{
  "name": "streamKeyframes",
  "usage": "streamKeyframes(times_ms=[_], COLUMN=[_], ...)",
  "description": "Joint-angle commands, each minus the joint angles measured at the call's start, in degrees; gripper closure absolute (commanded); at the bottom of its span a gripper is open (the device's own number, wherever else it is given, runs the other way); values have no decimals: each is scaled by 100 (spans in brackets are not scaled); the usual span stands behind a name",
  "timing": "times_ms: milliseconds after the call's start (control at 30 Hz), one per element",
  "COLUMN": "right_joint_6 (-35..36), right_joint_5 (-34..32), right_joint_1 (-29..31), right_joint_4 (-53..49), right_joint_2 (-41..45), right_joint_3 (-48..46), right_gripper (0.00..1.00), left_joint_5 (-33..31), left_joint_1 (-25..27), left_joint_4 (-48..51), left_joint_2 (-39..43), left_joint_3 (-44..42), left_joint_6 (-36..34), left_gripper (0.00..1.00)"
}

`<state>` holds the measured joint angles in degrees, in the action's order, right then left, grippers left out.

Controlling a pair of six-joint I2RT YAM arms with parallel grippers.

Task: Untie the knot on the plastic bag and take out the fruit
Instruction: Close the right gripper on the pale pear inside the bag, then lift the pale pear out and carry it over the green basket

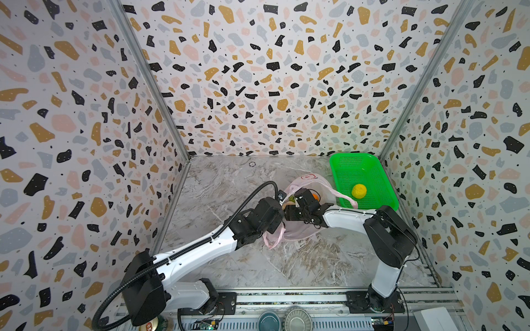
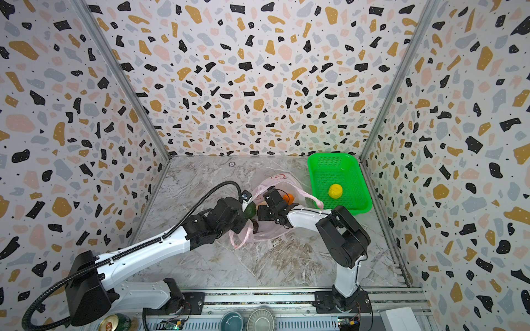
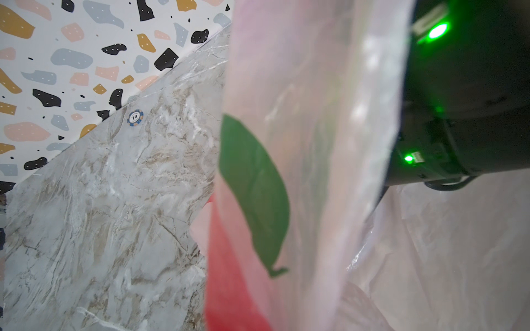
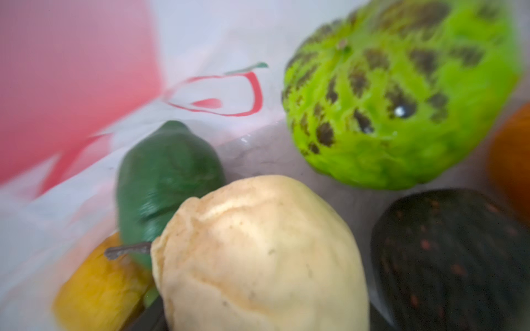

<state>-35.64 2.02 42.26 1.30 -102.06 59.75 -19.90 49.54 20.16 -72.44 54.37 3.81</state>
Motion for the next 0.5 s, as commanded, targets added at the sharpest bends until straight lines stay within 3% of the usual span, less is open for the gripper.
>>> streamKeyframes(times_ms=[0,467], right_joint_6=[171,259], right_joint_5=[17,-90], right_joint_1=[164,811], right_joint_4=[-370,-1844], right_joint_2=[696,2388], right_joint_3=[-121,-299], right_gripper=[44,45], left_joint_5=[-119,-300], left_joint_1=[-32,-33], left_joint_4=[-197,-148], left_joint_2=[32,-65], left_joint_3=[1,117], left_joint_6=[-21,-83], left_gripper=[100,100])
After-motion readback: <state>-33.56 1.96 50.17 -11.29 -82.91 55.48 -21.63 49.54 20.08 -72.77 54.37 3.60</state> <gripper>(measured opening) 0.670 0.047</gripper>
